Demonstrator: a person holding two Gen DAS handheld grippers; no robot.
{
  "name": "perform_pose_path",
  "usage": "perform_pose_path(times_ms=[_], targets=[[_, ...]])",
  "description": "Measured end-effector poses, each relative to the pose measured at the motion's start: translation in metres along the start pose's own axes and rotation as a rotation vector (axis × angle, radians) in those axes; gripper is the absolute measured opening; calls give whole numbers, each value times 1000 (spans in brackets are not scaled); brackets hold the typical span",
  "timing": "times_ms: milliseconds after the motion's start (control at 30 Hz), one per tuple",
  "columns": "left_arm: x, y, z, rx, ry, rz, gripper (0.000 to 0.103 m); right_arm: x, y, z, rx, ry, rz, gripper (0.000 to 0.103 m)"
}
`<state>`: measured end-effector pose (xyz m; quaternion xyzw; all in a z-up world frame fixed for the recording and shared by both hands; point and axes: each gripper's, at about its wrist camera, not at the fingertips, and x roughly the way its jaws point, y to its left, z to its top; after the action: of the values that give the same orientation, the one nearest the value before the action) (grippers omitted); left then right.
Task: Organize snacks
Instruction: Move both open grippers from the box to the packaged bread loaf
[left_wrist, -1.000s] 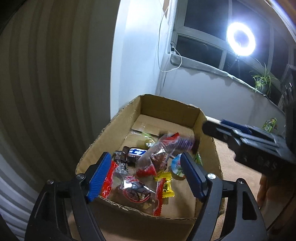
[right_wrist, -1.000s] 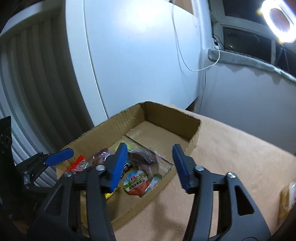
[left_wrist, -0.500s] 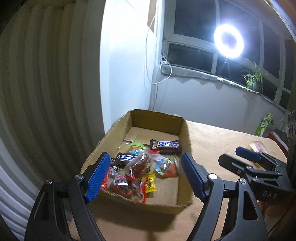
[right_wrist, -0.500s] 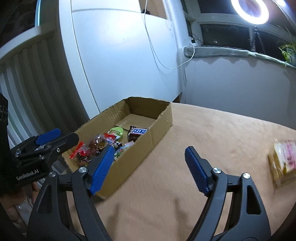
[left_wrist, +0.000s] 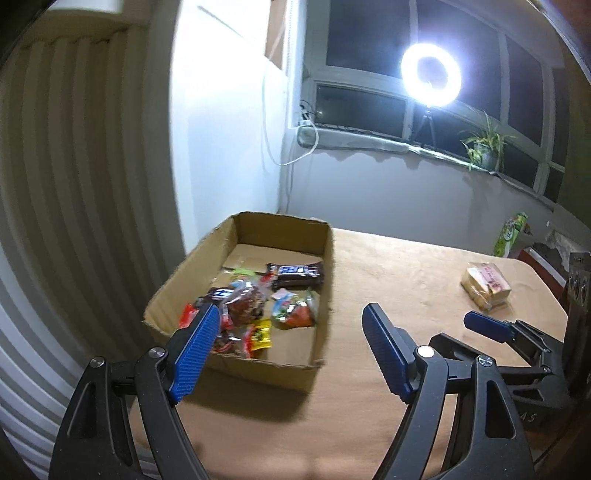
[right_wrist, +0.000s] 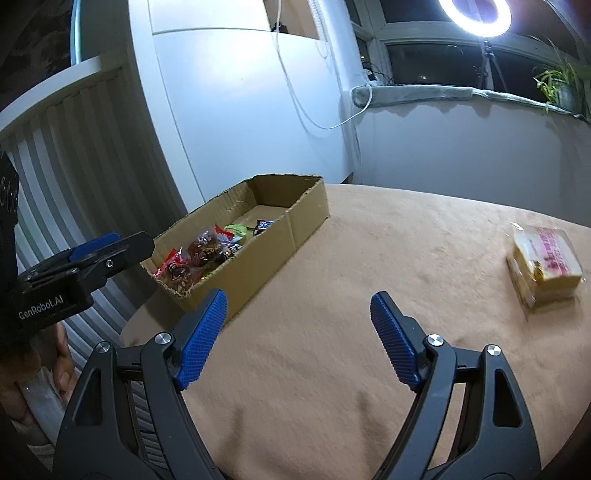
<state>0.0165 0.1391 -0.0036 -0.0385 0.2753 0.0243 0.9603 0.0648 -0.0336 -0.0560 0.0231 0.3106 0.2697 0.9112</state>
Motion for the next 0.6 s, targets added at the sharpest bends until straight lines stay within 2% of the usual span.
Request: perform_pose_path(times_ms=[233, 600], targets=[[12, -49, 5, 75, 26, -74, 80, -23, -37, -3, 60, -30, -55, 86], [47, -140, 8, 221, 83, -160, 80, -60, -136, -1, 162, -75, -187, 88]])
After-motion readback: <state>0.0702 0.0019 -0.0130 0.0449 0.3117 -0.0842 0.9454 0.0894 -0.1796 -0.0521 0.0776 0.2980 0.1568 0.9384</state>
